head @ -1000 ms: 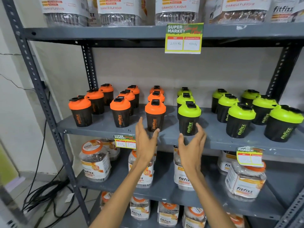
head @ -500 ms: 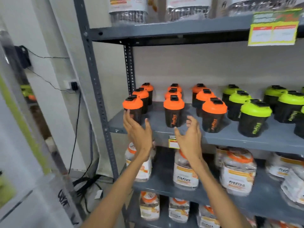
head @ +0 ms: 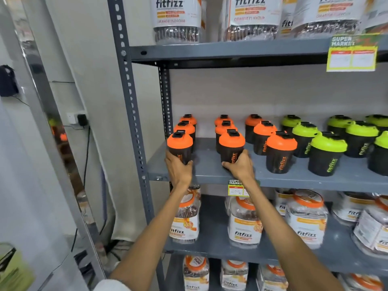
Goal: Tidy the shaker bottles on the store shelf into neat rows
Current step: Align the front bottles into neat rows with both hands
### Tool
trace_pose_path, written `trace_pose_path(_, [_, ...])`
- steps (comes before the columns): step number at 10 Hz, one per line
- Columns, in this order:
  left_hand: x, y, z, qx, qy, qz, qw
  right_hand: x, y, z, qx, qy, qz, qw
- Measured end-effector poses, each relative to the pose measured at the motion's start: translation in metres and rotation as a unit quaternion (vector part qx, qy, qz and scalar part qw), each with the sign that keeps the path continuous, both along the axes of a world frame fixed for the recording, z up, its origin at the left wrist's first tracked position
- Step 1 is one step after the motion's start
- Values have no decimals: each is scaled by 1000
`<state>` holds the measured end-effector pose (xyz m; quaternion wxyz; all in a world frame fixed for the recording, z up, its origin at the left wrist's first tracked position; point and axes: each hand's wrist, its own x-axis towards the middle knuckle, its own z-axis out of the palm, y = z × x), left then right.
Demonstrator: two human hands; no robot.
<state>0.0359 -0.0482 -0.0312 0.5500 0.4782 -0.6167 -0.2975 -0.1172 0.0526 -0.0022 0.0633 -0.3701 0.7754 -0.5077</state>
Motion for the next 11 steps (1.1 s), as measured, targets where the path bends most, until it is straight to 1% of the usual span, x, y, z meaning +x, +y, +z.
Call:
trace_pose_path(2, [1, 0, -1, -8, -5, 5, 1000, 5, 2, 0, -12, 12, -12, 1000])
trace_pose_path(4, [1, -2, -4, -10, 10, 3, 1000, 21, 0, 3, -24, 22, -6, 999])
trace_pose_path(7, [3, 1, -6, -19, 6, 7, 1000, 30, 3, -10, -11, 15, -27, 999])
trace_pose_path(9, [3, 0, -10, -11, -3, 4, 1000, 30, 6, -13, -27, -3, -13, 1000])
trace_pose_path(10, [4, 10, -11, -16, -22, 19, 999, 33, 17, -13, -53, -12, -2, 999])
trace_pose_path(11, [6, 36, -14, -118, -38, 61, 990, 49, 66, -33, -122, -26, 0, 992])
